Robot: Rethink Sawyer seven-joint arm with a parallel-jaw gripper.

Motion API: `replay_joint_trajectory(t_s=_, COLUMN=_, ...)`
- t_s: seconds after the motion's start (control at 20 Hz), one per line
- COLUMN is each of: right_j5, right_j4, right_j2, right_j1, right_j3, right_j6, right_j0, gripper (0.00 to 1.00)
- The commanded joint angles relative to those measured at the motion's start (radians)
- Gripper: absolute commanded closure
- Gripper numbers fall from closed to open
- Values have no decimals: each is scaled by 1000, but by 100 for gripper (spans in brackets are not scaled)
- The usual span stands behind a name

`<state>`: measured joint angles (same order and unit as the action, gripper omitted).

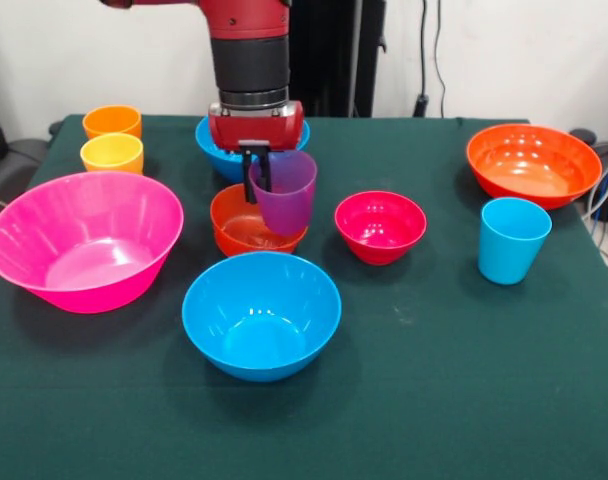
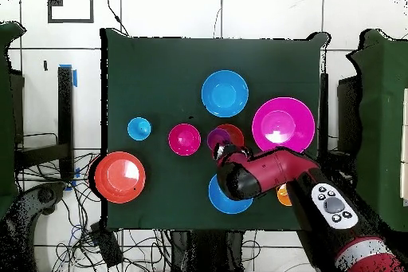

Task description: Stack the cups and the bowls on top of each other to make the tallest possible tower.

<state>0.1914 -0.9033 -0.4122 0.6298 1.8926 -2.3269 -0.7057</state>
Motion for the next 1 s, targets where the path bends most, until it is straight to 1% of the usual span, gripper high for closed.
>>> replay_joint_trajectory(t_s=0.05, right_j5=92, right_j4=-41, right_j2=-47, right_j1=13, right_j3=-51, right_j6=168, right_j0=-33, gripper=100)
replay_joint_trajectory(t_s=0.3, right_j5=107, right_j4=-39, right_j2=-63, right_j1=3, right_j3=-59, right_j6=182, right_j0=-45, gripper=100)
replay_joint_trajectory(t_s=0.65, right_j5=150, right_j4=-17, right_j2=-90, right_j1=50, right_j3=-37, right_j6=218, right_j0=-73, gripper=100)
replay_joint_trajectory(t_s=0.8, right_j5=119, right_j4=-46, right_j2=-71, right_j1=11, right_j3=-56, right_j6=170, right_j0=-49, gripper=100)
replay_joint_trajectory(t_s=1.0, right_j5=49, right_j4=-89, right_j2=-15, right_j1=-67, right_j3=-85, right_j6=88, right_j0=-2, gripper=100)
